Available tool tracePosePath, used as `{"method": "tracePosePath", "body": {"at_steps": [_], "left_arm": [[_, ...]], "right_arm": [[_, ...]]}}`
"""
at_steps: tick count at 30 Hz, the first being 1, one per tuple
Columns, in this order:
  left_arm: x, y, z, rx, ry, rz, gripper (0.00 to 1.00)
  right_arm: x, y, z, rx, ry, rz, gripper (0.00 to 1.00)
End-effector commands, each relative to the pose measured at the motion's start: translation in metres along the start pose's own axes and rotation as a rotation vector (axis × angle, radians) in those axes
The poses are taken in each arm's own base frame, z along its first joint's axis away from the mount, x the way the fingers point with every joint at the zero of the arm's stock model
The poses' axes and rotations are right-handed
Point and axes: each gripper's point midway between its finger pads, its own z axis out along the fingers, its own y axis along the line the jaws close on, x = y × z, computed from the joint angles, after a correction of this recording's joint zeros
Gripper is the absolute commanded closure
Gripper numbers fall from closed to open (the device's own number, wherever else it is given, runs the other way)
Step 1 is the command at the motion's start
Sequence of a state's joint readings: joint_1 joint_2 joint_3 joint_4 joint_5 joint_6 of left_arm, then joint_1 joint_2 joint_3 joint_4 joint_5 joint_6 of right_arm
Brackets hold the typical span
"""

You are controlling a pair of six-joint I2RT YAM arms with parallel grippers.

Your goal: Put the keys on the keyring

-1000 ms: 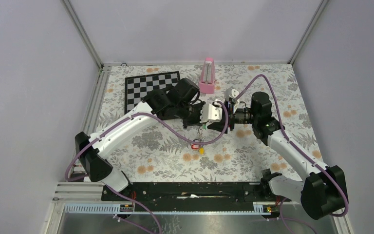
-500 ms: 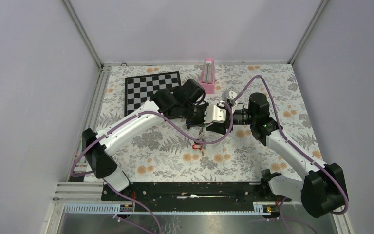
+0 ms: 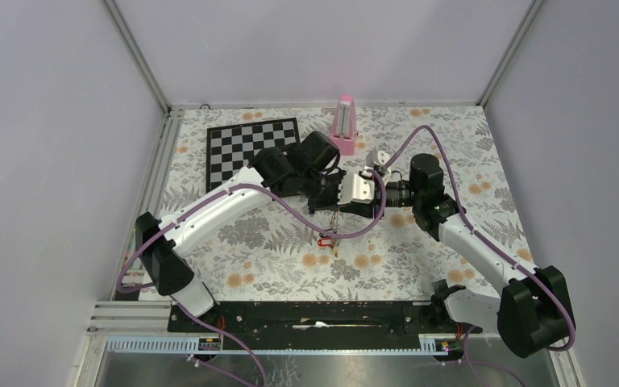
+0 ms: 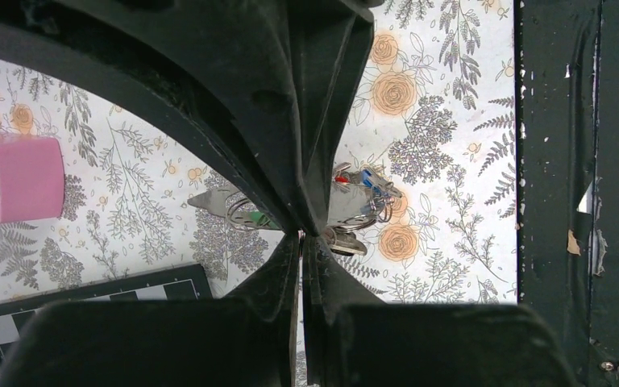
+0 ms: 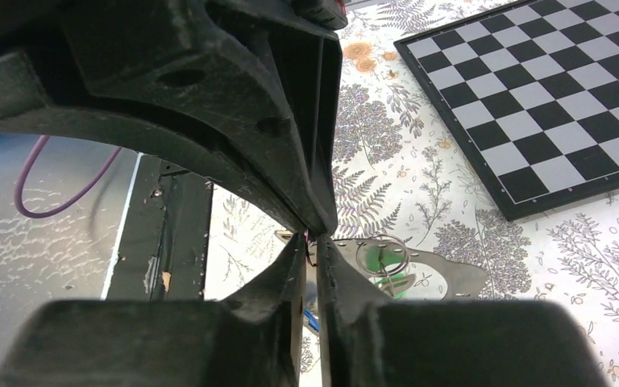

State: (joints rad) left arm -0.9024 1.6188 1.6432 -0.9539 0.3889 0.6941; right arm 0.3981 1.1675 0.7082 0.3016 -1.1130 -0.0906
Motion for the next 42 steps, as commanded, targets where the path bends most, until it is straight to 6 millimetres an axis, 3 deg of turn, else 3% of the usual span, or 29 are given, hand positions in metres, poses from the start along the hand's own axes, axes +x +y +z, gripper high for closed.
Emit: {"method": "tracePosePath", "body": {"at_steps": [1,2,6,12,15,18,26,35,42], "left_arm": [[-0.027,0.006,-0.015,-0.042,-0.093,0.035,0.98],[-0.025,0.006,-0.015,-0.042,-0.091,0.033,0.98],[-0.023,0.007,-0.018,-0.030,-0.117,0.017,0.95],[-0.023,0.019,-0.040,-0.007,-0.311,-0.090,0.59],[-0.022,0.015,-0.044,0.023,-0.384,-0.125,0.47],[-0.020,0.012,-0.042,0.055,-0.414,-0.158,0.43],[-0.025,0.008,-0.036,0.146,-0.488,-0.264,0.51],[-0.021,0.010,-0.023,0.195,-0.481,-0.306,0.84],[-0.019,0.009,-0.020,0.210,-0.480,-0.310,0.99]], "right_arm": [[-0.007,0.004,0.004,-0.027,-0.023,-0.024,0.92],[-0.008,0.004,0.004,-0.025,-0.027,-0.025,1.00],[-0.017,0.005,0.001,-0.016,-0.049,-0.028,1.00],[-0.047,0.006,-0.009,-0.008,-0.128,-0.015,1.00],[-0.054,0.007,-0.012,-0.012,-0.151,-0.003,1.00],[-0.054,0.007,-0.013,-0.012,-0.156,0.002,1.00],[-0.053,0.006,-0.014,-0.006,-0.158,0.002,1.00],[-0.054,0.006,-0.015,-0.007,-0.160,0.001,1.00],[-0.054,0.006,-0.015,-0.009,-0.162,0.009,1.00]]}}
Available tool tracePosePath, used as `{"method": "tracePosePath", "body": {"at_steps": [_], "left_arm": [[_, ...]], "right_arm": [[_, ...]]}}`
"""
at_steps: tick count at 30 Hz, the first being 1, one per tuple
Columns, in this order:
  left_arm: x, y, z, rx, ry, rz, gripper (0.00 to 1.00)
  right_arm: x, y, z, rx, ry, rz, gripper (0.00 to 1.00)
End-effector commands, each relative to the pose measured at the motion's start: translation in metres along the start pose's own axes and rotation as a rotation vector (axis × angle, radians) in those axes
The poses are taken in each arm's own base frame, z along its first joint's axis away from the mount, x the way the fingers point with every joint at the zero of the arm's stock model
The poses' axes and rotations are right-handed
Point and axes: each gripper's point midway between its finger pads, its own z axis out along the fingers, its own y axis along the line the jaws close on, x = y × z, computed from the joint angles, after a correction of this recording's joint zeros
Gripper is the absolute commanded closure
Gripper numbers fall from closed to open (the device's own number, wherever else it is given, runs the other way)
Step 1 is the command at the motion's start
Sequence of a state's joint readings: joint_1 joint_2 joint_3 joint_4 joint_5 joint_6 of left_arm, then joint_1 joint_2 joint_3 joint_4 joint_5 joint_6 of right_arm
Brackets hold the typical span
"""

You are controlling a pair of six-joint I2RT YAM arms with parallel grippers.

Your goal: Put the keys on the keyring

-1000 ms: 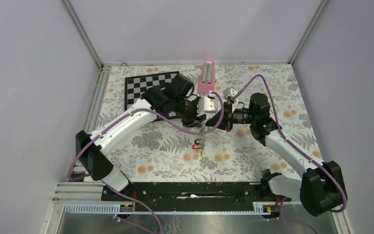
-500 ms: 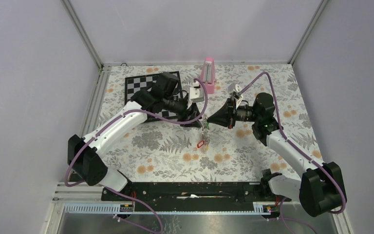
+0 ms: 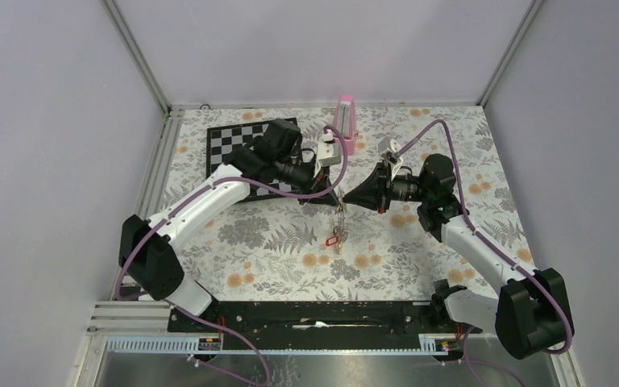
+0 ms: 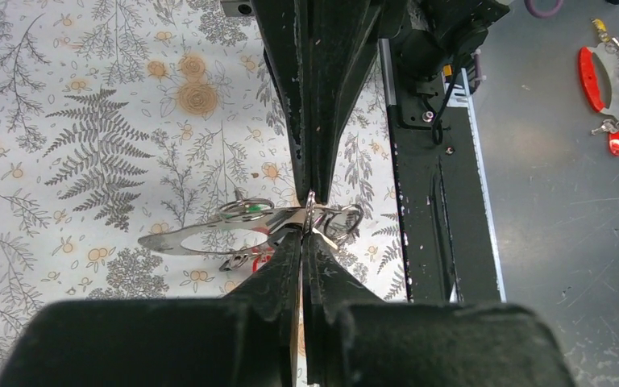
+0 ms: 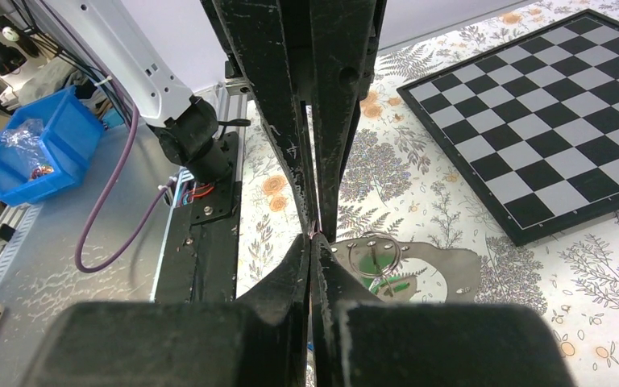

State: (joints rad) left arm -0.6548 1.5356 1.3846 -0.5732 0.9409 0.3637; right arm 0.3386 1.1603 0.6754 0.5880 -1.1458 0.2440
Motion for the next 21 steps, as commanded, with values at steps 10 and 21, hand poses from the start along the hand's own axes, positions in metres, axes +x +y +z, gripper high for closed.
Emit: {"method": "tracePosePath", "body": {"at_steps": [10,21], "left_arm": [[-0.007,-0.002,0.009,0.081,-0.046,-0.023,1.00],[-0.014,0.006,0.008,0.052,-0.052,-0.026,0.78]], "right_arm": [[-0.019,0.007,-0.002,-0.021,-0.044,-0.085,1.00],[-0.013,0.006,-0.002,-0.018,-0.034,-0.089,1.00]]}}
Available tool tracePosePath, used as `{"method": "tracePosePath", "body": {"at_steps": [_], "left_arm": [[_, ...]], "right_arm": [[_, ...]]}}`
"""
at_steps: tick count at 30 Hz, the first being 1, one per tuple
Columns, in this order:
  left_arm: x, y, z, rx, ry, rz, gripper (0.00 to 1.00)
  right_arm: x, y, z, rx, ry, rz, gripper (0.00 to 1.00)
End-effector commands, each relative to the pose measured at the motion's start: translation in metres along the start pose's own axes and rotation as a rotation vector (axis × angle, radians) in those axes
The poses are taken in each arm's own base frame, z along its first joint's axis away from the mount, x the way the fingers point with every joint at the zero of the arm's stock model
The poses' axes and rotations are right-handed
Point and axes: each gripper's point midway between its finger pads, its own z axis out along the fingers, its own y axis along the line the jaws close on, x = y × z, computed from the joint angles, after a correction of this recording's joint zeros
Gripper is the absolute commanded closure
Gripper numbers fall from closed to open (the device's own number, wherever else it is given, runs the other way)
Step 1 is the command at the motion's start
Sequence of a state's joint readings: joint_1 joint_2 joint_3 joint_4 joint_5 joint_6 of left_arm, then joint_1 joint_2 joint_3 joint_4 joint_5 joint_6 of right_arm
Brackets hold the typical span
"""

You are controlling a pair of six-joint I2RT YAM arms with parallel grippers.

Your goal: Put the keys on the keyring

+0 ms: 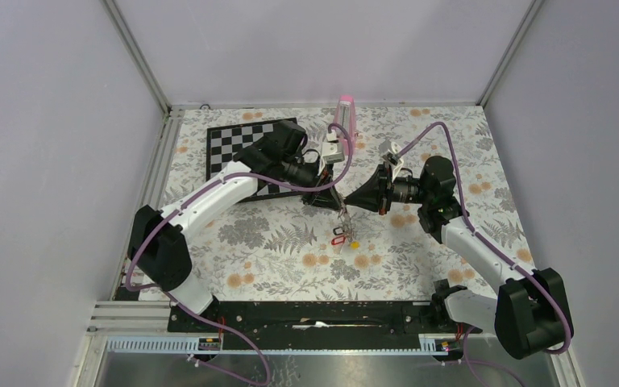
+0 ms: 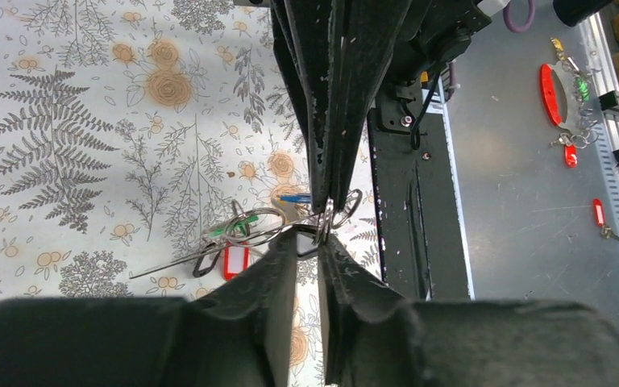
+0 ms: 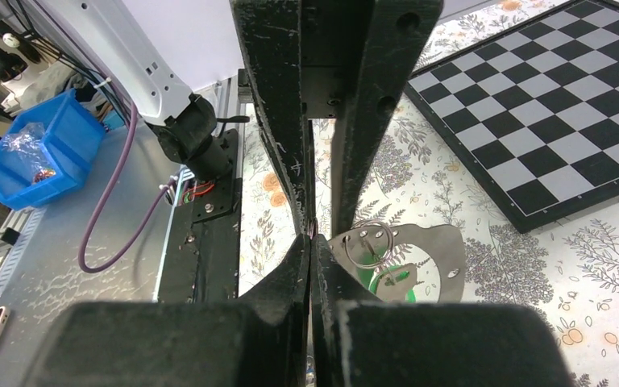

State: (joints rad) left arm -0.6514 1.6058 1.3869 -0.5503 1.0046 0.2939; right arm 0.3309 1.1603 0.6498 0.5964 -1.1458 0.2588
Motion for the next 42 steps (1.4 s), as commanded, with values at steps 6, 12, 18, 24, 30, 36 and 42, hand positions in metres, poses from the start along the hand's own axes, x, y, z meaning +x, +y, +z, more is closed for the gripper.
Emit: {"method": "tracePosePath", "body": {"at_steps": [6,12,18,24,30,36,42], "left_arm": [[-0.028,-0.008,-0.016,-0.028,-0.068,0.158,0.64],[-0.031,-0.015,-0.016,0.011,-0.080,0.172,0.62],[-0.030,-0.011,-0.012,0.028,-0.078,0.152,0.68],[-0.029,-0.009,-0.009,0.037,-0.074,0.137,0.76],[-0.033,-0.006,-0.005,0.057,-0.078,0.114,0.87],[-0.035,-0.005,-0.006,0.045,-0.074,0.125,1.00],[-0.017,-0.002,-0.020,-0.104,0.111,0.248,1.00]], "right_arm": [[-0.016,0.004,0.000,-0.013,-0.026,-0.116,1.00],[-0.014,0.002,0.000,-0.006,-0.022,-0.116,1.00],[-0.014,0.001,0.000,-0.004,-0.022,-0.115,1.00],[-0.013,0.001,0.000,-0.003,-0.021,-0.114,1.00],[-0.012,0.000,0.000,-0.001,-0.021,-0.112,1.00],[-0.009,-0.002,-0.001,0.013,-0.010,-0.117,0.96],[-0.010,-0.012,-0.009,0.071,0.028,-0.161,0.63]]}}
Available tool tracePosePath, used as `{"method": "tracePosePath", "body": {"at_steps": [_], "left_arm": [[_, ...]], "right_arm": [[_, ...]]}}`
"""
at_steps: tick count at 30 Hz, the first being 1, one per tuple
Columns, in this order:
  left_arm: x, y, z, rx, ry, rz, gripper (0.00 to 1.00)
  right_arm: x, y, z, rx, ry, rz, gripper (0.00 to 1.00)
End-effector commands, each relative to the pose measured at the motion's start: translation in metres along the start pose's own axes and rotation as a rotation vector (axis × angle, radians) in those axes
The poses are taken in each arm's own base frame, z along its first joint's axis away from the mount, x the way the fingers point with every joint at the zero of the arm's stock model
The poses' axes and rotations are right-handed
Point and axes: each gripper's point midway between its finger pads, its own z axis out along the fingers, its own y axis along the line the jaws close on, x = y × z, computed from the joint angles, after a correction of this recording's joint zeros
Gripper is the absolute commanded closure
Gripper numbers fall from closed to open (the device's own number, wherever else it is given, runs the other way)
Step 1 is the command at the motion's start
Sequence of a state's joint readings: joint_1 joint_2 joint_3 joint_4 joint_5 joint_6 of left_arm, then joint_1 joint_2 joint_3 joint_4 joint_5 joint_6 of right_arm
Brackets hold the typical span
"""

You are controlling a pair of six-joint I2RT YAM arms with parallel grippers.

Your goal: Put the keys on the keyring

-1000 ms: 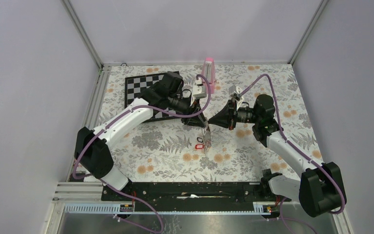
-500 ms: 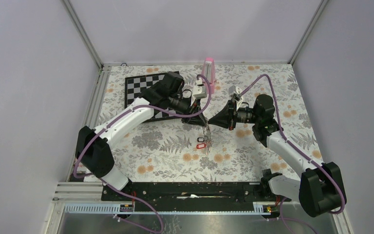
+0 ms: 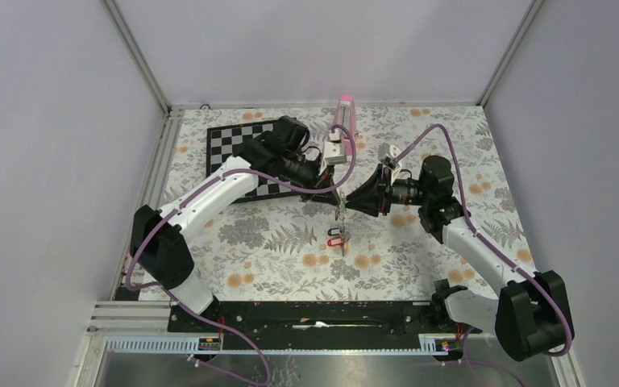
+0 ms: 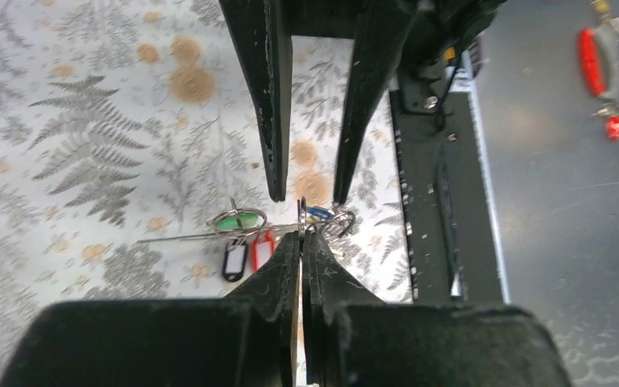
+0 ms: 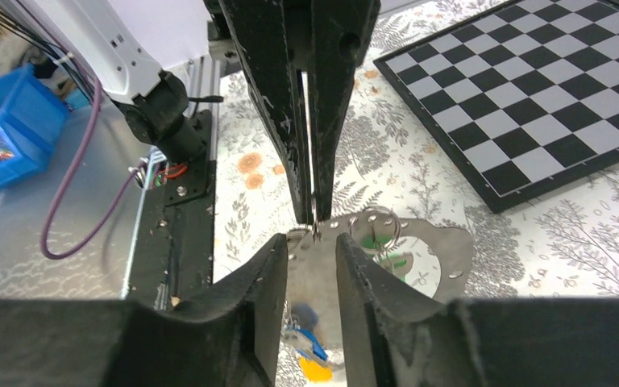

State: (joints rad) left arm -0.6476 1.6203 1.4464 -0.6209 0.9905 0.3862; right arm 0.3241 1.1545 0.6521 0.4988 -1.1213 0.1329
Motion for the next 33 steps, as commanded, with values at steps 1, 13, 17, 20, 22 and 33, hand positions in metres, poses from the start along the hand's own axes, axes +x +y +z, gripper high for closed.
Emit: {"method": "tracePosePath", "body": {"at_steps": [1,13,17,20,22,33], "left_arm": [[-0.005,-0.005,-0.017,-0.108,0.155,0.207,1.00],[-0.006,-0.007,-0.011,-0.262,0.429,0.325,0.98],[-0.010,-0.007,-0.005,-0.253,0.415,0.305,0.99],[-0.011,-0.007,-0.003,-0.254,0.411,0.297,0.99],[-0.013,-0.007,-0.002,-0.254,0.403,0.296,1.00],[-0.019,-0.013,0.002,-0.229,0.361,0.289,1.00]], "right_arm": [[-0.019,-0.004,-0.007,0.041,0.007,-0.143,0.60],[-0.008,0.008,-0.004,-0.029,0.046,-0.178,0.48],[-0.003,0.015,0.001,-0.063,0.054,-0.169,0.48],[0.000,0.018,0.004,-0.083,0.060,-0.161,0.48],[0.003,0.018,0.006,-0.084,0.063,-0.160,0.48],[0.009,0.015,0.011,-0.082,0.064,-0.132,0.62]]}}
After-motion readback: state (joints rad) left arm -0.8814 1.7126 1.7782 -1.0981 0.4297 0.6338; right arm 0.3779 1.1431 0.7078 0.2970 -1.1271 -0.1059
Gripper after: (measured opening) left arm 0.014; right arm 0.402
